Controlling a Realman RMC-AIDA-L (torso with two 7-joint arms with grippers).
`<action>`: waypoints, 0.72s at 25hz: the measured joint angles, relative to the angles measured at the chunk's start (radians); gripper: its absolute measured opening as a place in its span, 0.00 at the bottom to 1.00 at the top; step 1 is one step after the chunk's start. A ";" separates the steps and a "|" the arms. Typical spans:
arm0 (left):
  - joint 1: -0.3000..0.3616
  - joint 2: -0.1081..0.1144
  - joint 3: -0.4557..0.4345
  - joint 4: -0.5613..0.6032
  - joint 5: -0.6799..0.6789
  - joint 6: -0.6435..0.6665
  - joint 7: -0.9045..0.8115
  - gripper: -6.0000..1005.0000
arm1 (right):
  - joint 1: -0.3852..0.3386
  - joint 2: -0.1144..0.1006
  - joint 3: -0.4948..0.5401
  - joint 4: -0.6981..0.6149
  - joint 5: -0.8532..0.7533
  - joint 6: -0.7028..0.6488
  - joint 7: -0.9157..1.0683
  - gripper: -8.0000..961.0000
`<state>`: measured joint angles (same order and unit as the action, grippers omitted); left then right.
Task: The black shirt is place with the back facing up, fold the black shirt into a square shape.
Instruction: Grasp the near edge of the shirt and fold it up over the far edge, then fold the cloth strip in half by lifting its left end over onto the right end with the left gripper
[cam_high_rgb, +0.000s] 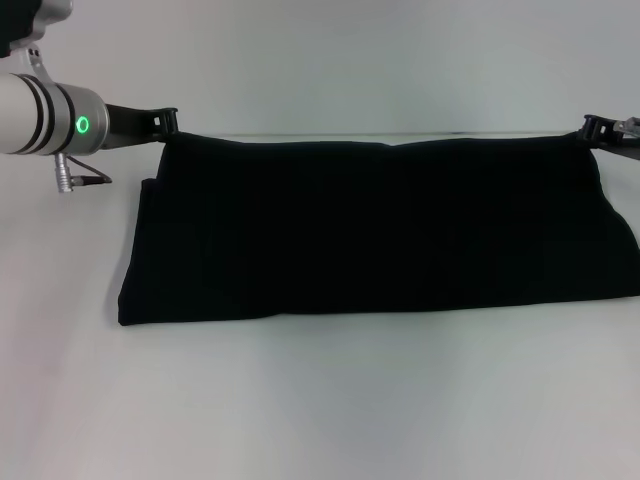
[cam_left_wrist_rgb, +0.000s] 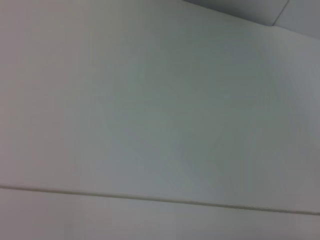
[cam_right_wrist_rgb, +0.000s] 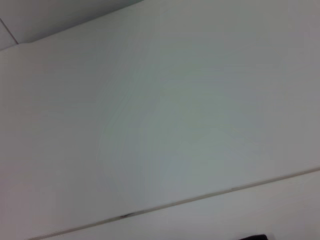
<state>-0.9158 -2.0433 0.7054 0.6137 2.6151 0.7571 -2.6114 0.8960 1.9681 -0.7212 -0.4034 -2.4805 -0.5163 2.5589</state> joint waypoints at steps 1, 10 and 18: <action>0.000 -0.001 0.001 0.000 0.000 0.000 0.003 0.08 | 0.000 -0.001 -0.002 0.002 0.000 -0.002 0.000 0.05; -0.009 -0.005 -0.007 0.025 -0.005 0.028 -0.044 0.20 | 0.009 -0.045 -0.015 -0.032 0.005 -0.095 0.018 0.05; 0.073 -0.006 -0.014 0.194 -0.126 0.226 -0.086 0.36 | 0.016 -0.139 -0.024 -0.134 0.000 -0.383 0.130 0.37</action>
<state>-0.8424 -2.0493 0.6918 0.8080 2.4890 0.9833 -2.6975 0.9117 1.8291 -0.7453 -0.5377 -2.4807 -0.8991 2.6889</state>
